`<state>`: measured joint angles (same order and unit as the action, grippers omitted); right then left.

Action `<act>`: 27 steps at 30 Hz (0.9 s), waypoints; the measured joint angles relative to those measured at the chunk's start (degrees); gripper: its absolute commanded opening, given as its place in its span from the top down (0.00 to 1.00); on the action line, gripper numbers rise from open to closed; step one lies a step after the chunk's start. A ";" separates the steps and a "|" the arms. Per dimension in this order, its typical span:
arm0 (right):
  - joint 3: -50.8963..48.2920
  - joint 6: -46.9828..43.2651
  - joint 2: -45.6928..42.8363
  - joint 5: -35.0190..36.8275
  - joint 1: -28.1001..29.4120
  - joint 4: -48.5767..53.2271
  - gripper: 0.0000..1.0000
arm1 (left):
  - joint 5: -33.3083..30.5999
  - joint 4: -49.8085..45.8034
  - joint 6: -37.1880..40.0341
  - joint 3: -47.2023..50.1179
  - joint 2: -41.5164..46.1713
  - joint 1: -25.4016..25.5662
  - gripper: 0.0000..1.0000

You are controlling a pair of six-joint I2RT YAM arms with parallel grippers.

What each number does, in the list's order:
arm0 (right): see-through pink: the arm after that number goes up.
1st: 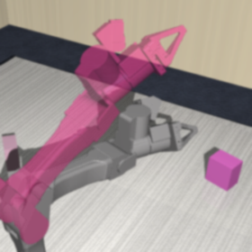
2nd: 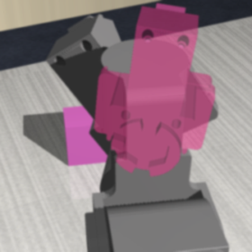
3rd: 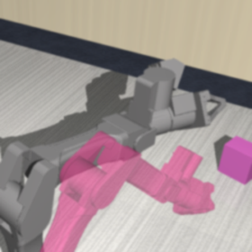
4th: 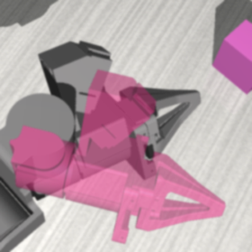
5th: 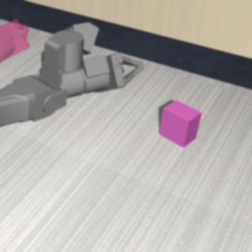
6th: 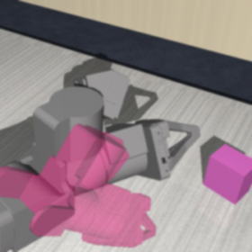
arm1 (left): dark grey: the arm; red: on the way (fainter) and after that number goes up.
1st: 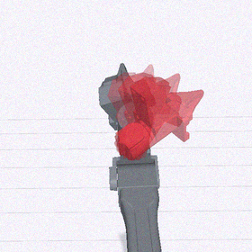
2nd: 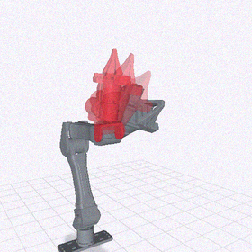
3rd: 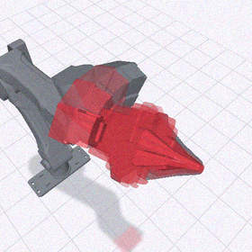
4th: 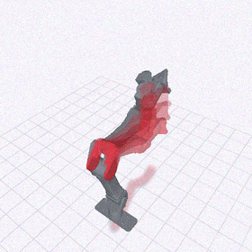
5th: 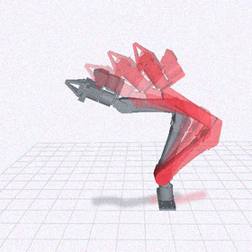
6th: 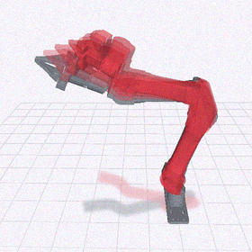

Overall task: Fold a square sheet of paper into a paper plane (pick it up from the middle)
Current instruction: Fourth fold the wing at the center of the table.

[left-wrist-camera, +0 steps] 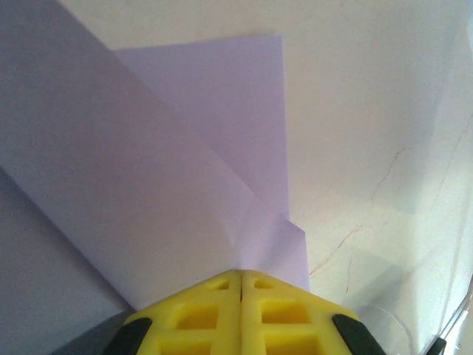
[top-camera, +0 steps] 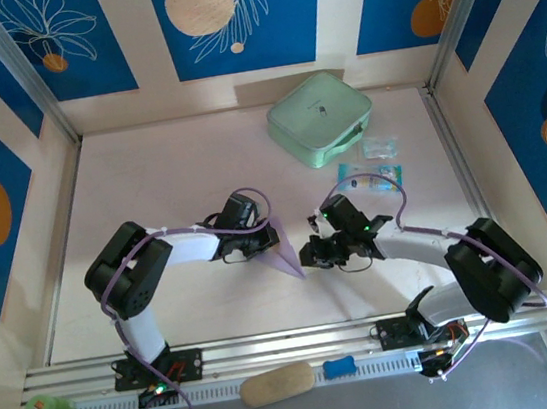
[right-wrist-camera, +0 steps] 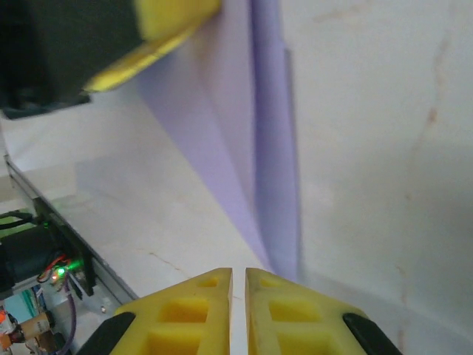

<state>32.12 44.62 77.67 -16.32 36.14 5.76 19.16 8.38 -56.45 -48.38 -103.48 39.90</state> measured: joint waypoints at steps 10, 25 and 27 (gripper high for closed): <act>5.73 -2.29 7.91 -3.26 3.58 -2.25 0.97 | 0.13 0.24 -0.02 0.11 0.00 0.00 1.00; 5.22 -2.62 14.67 -1.57 4.11 -4.50 0.98 | 0.13 0.24 0.00 0.11 0.00 -0.02 1.00; 4.17 -2.56 14.67 -1.92 3.50 -5.46 0.98 | 0.13 0.24 -0.02 0.11 0.00 0.00 1.00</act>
<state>36.29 42.06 92.33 -18.24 39.64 0.30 19.29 8.62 -56.47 -48.27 -103.48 39.90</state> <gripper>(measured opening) 0.042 0.041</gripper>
